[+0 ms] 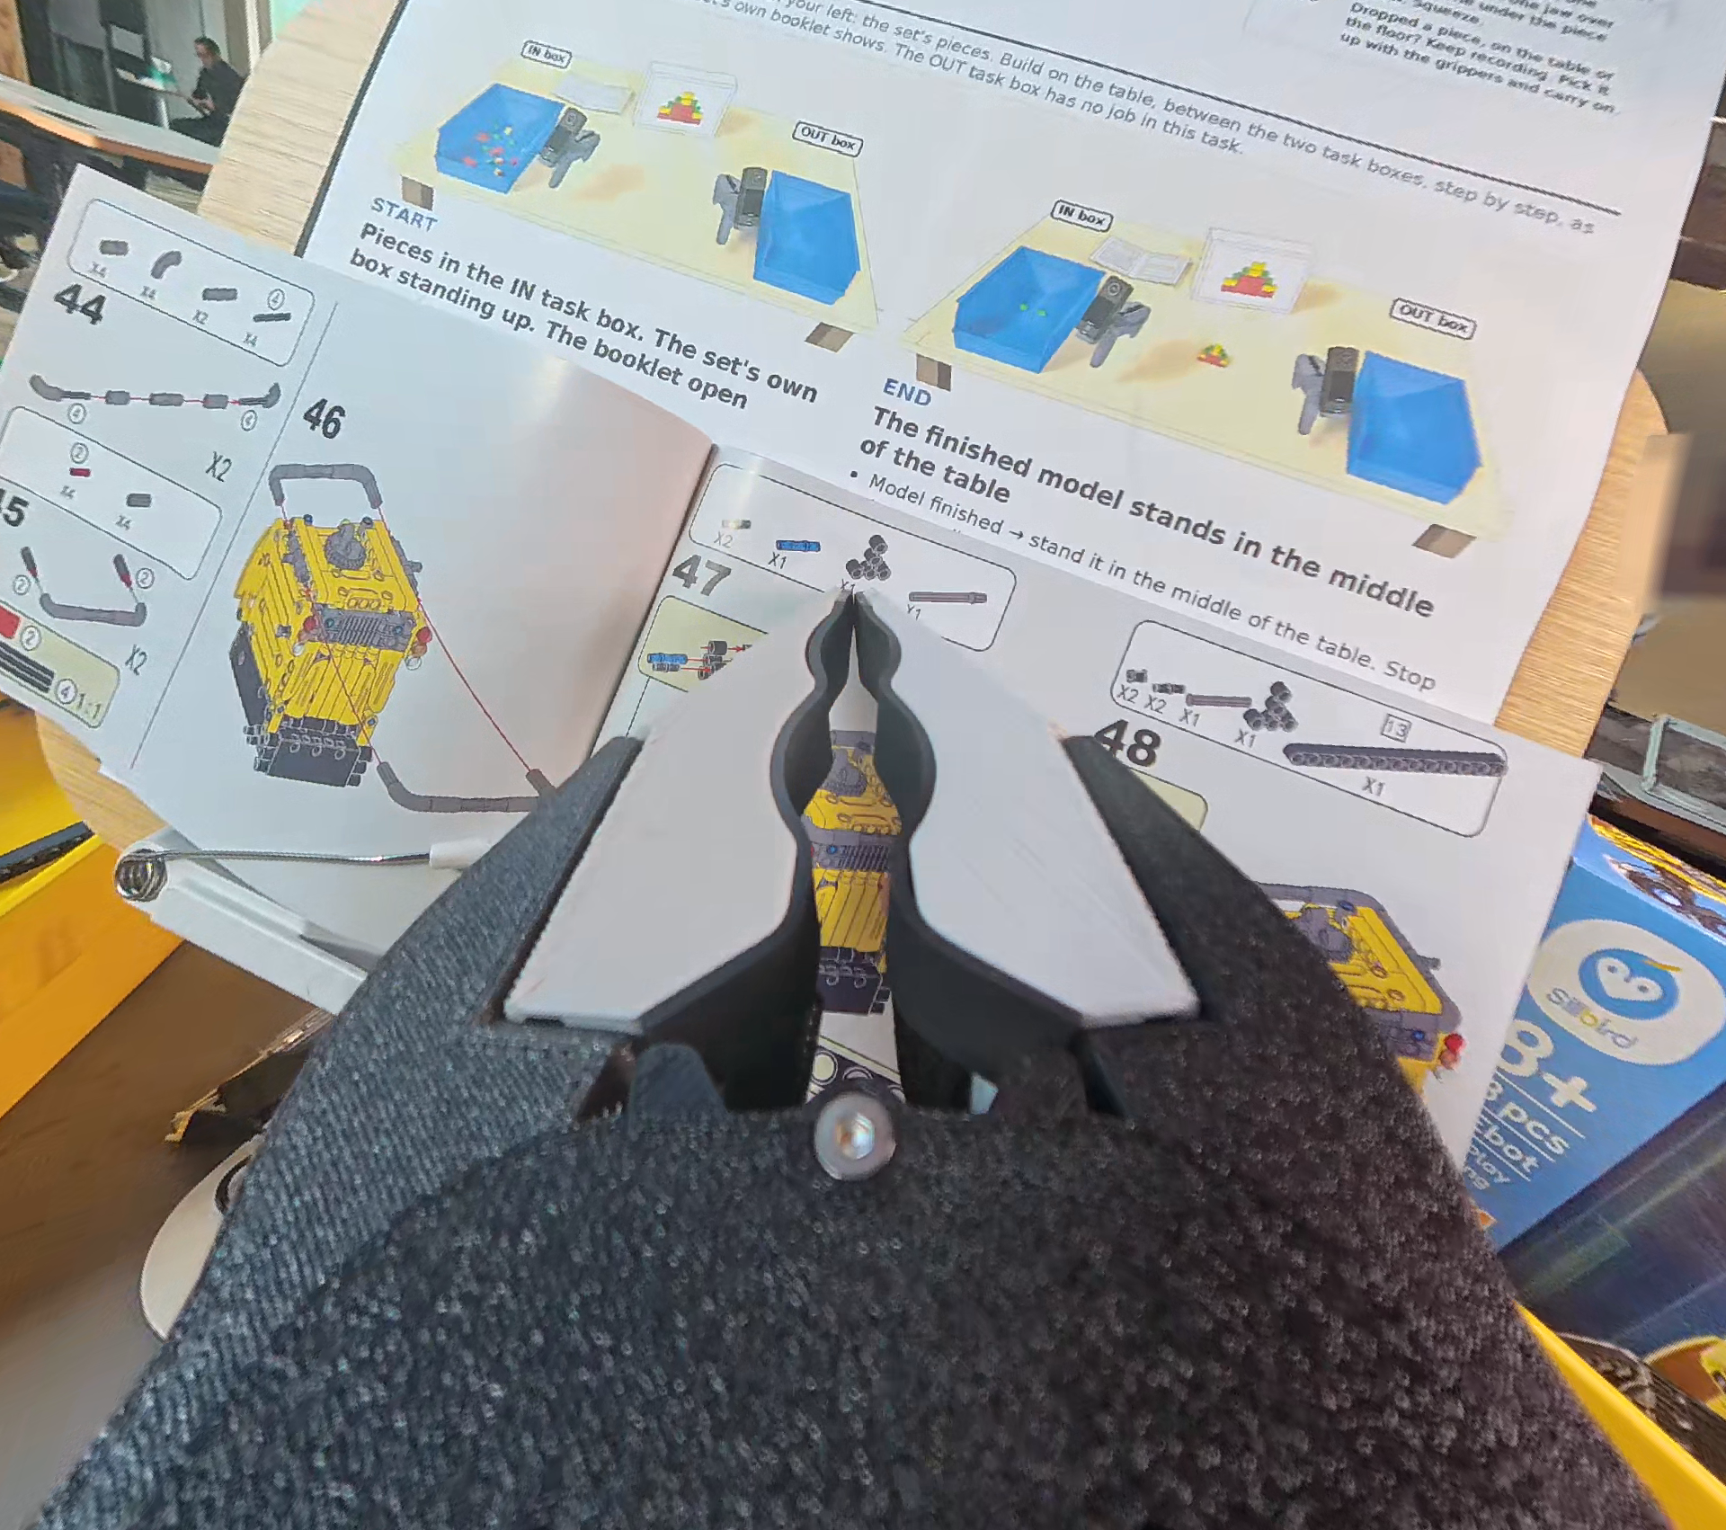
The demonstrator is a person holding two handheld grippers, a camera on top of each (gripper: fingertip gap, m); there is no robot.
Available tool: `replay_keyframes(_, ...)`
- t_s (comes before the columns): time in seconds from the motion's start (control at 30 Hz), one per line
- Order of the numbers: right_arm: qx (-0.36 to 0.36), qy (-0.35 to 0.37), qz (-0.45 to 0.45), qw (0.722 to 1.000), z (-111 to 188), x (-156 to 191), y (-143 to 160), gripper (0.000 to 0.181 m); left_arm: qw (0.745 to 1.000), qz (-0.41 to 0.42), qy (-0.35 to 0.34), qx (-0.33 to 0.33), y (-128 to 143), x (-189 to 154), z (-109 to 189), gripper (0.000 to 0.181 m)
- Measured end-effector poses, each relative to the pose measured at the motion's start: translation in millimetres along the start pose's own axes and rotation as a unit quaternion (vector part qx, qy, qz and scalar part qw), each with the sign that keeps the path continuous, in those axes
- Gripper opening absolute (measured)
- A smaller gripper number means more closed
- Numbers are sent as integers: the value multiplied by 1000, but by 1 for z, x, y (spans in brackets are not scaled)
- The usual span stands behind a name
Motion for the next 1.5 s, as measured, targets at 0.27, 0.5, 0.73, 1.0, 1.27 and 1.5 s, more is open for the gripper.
replay_keyframes(0.27,-5,15,24,1000,8,-5,5,0,1000,2,-6,3,1,2,0,46)
replay_keyframes(0.5,-7,16,15,1000,7,-16,2,2,1000,2,-5,9,4,2,-2,46)
replay_keyframes(0.73,-4,15,16,1000,6,-15,3,2,1000,5,-7,9,4,3,-2,46)
replay_keyframes(1.0,4,5,20,1000,7,-15,5,4,1000,3,-11,10,5,4,-2,46)
replay_keyframes(1.27,7,2,25,1000,9,-15,5,4,1000,2,-14,17,8,5,-3,46)
replay_keyframes(1.5,-30,-13,-9,999,31,-3,-1,6,1000,4,-18,18,9,7,-3,46)
Point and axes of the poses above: each gripper's, where its closed fingertips meet, z back along the fingers, y out of its underside, x = y × z across the jaws, the point moved 5 cm from there along z, back along the fingers, and after that the axes turned 7 degrees about -z, right-handed, at the moved point
